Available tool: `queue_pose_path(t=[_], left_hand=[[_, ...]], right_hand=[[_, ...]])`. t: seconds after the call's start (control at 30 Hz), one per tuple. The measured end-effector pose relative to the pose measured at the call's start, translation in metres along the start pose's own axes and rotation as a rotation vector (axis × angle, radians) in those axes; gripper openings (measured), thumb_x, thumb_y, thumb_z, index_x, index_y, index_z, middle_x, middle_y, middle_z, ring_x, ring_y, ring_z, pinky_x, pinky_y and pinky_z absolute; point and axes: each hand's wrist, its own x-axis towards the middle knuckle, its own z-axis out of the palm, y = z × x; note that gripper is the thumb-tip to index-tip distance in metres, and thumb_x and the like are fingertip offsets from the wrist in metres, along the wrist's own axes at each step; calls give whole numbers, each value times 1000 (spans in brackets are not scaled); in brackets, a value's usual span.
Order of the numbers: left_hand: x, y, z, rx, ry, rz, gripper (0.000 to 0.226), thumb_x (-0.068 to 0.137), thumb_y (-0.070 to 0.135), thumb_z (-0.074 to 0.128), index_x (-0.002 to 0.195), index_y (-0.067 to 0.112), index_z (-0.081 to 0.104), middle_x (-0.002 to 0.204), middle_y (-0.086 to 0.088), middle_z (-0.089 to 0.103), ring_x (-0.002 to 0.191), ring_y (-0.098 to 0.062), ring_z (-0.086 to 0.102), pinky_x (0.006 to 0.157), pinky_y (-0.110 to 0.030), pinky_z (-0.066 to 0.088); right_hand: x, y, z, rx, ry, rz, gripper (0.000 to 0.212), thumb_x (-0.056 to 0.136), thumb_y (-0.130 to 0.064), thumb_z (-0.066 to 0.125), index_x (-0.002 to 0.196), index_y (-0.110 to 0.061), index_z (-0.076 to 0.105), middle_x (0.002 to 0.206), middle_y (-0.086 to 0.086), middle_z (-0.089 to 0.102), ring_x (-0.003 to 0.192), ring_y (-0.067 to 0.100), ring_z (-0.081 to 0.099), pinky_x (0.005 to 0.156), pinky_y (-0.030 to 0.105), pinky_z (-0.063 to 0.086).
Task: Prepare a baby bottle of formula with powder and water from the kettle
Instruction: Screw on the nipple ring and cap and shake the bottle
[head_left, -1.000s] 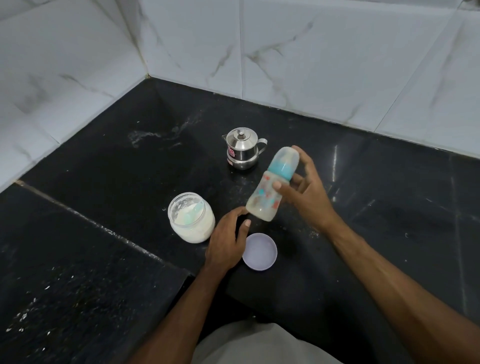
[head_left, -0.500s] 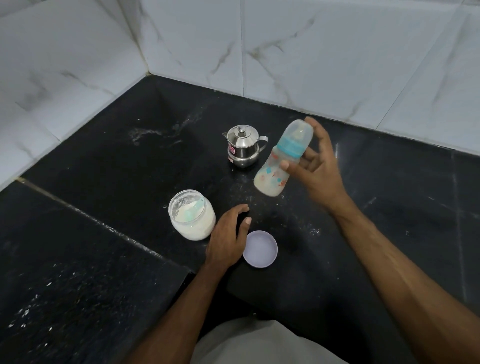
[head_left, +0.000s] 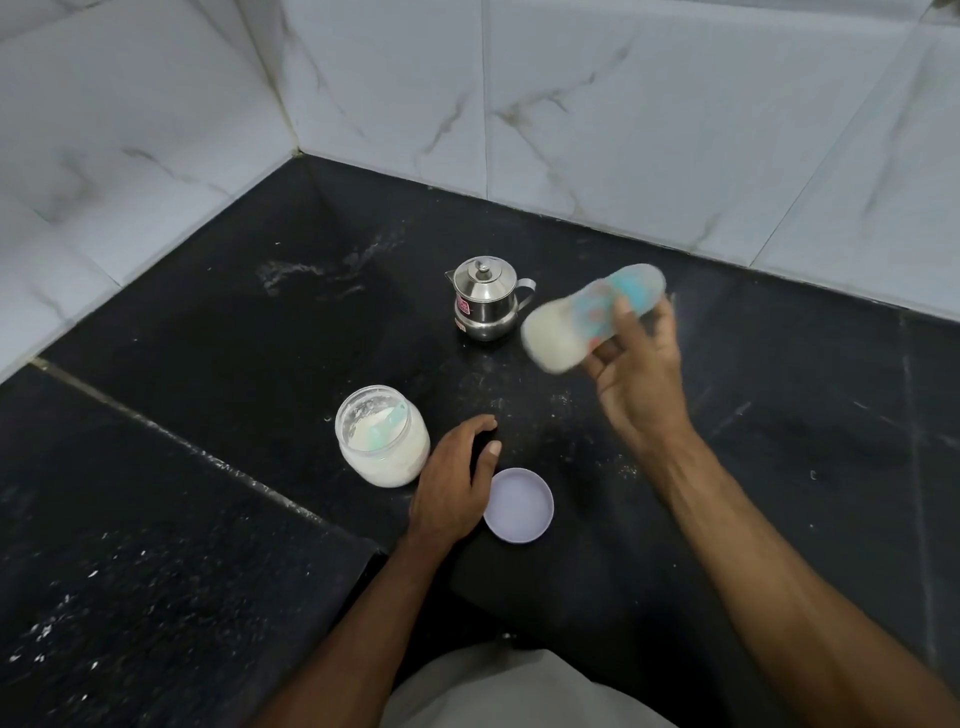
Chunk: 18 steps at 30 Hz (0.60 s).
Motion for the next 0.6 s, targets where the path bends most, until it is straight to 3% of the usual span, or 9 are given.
queue_pose_path(t=[0.07,0.17,0.23,0.33,0.4,0.47,0.53,0.6], left_hand=[[0,1,0,-6,9,-3,33,98,30,45,126,19,55,127,8,59,118,-3,51,99,-16,36],[1,3,0,-10,9,-18,28,98,24,50,124,16,56,120,4,60,108,-8,54,91,-18,37],[0,2,0,-9,8,-26,28,98,23,51,125,15,55,119,4,60,107,-6,53,90,-17,36],[0,1,0,-9,1,-8,30,98,27,48,126,19,55,126,8,59,116,-4,52,97,-14,35],[0,1,1,-15,5,-10,32,98,30,46,126,19,56,127,8,59,117,-4,52,98,-17,37],[1,0,1,-27,-2,-9,30,96,27,49,124,17,56,123,4,61,114,-9,55,94,-19,39],[2,0,0,-72,-34,2,30,93,20,57,123,18,56,120,3,63,110,-12,58,90,-22,44],[1,0,0,-88,-24,7,32,93,18,58,124,20,55,121,3,62,110,-12,58,92,-25,45]], right_hand=[[1,-1,-1,32,5,31,61,91,-20,62,144,-14,32,117,8,64,99,23,67,72,34,57],[-16,8,-7,-269,-233,195,81,72,-28,80,140,-24,37,123,13,62,105,29,67,73,41,58],[-17,10,-10,-343,-294,180,79,74,-26,80,140,-26,37,125,16,61,107,30,67,73,42,58],[-3,1,-4,-73,-43,47,63,89,-16,64,144,-15,32,117,10,65,97,23,69,67,33,57],[-1,2,-3,-12,-12,29,64,88,-17,61,144,-14,31,117,9,65,97,23,68,67,32,57],[-13,9,-5,-192,-152,102,70,83,-13,65,144,-17,31,117,10,65,100,26,68,67,35,58],[-26,15,-8,-479,-394,164,75,79,-7,68,143,-22,33,124,13,61,106,28,67,73,39,59],[-25,16,-10,-501,-420,137,75,78,-6,69,142,-23,34,123,12,62,107,28,67,75,41,59]])
